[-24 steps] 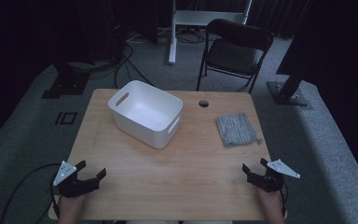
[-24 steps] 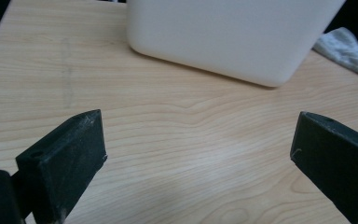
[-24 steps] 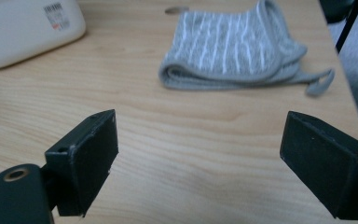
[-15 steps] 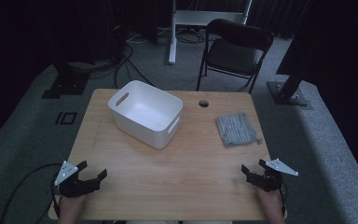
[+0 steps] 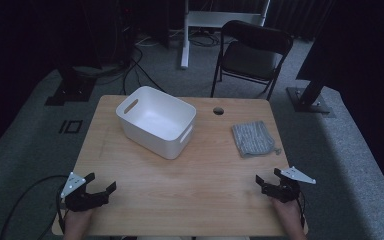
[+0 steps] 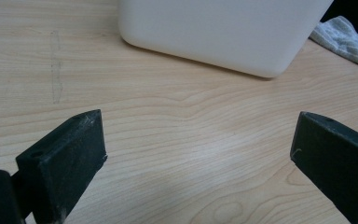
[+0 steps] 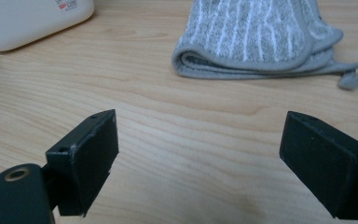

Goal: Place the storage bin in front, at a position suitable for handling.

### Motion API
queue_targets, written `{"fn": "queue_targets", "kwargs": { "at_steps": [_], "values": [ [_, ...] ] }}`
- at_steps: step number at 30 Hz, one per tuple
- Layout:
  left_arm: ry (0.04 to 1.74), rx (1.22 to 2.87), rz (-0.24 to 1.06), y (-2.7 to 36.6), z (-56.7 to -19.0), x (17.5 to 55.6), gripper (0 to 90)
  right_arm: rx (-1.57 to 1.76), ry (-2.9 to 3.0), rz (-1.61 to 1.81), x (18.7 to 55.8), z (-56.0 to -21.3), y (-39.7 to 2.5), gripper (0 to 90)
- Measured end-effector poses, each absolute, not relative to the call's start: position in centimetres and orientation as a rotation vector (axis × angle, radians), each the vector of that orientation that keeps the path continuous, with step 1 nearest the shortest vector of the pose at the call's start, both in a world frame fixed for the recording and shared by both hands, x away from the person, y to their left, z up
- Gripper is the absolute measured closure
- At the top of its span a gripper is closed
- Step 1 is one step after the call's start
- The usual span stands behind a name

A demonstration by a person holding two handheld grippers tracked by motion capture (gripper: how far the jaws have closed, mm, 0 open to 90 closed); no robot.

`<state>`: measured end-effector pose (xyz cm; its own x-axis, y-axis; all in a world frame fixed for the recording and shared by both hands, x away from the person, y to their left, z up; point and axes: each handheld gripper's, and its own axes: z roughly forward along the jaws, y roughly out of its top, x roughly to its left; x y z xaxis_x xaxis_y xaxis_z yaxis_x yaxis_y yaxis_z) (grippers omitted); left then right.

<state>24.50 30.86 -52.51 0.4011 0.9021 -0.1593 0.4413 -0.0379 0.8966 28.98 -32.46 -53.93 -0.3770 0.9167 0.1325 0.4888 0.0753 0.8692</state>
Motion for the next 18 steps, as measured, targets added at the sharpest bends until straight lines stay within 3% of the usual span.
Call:
{"fn": "queue_targets", "kwargs": {
  "at_steps": [18],
  "values": [
    [1.184, 1.657, 0.567, 31.2, -52.4, 24.0, 3.0, 1.314, 1.977, 1.269, 32.1, -52.4, -30.0, 11.2]
  ]
}}
